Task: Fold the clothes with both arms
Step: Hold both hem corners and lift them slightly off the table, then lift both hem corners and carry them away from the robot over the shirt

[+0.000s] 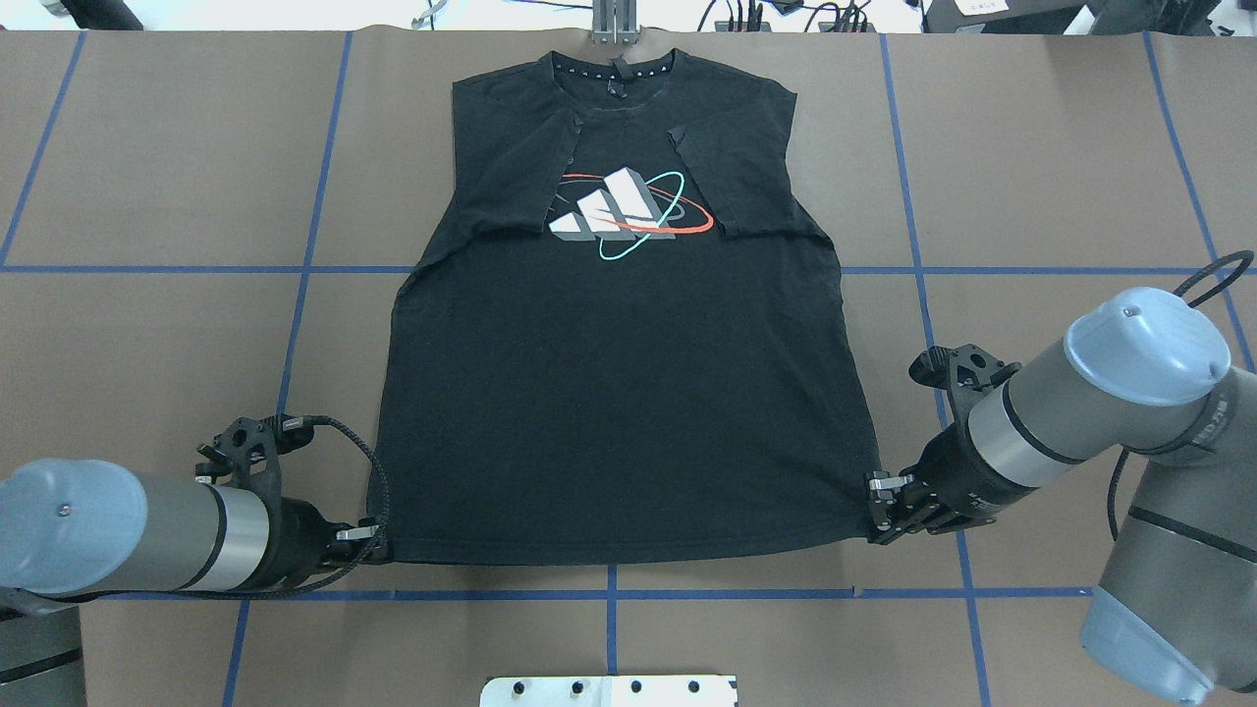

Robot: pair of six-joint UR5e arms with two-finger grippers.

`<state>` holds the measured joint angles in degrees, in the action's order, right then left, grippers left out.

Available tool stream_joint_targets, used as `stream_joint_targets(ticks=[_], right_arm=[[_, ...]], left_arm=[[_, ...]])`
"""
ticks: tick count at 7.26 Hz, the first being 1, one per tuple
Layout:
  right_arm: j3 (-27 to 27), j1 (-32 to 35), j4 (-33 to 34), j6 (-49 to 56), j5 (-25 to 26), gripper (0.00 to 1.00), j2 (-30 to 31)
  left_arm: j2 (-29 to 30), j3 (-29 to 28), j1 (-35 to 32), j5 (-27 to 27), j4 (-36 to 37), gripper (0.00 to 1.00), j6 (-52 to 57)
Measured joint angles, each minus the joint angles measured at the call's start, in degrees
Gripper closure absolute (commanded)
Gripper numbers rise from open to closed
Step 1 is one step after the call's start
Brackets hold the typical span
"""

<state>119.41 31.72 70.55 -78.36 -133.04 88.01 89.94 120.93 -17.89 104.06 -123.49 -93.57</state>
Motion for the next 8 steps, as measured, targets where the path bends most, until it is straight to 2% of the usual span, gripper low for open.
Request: stream_joint_targets(ticks=[4, 6, 8], right_arm=[[4.28, 0.05, 0.11, -2.98, -10.84, 1.00, 5.48], [5.49, 0.05, 0.11, -3.10, -16.24, 1.00, 7.56], [6.94, -0.01, -0.05, -3.35, -20.32, 1.00, 10.56]], left_arm=[[-6.67, 8.71, 3.19, 5.46, 0.00, 1.00, -0.95], [-8.43, 12.89, 7.31, 9.25, 0.00, 1.00, -7.14], [-8.40, 15.14, 11.50, 10.52, 0.02, 1.00, -14.14]])
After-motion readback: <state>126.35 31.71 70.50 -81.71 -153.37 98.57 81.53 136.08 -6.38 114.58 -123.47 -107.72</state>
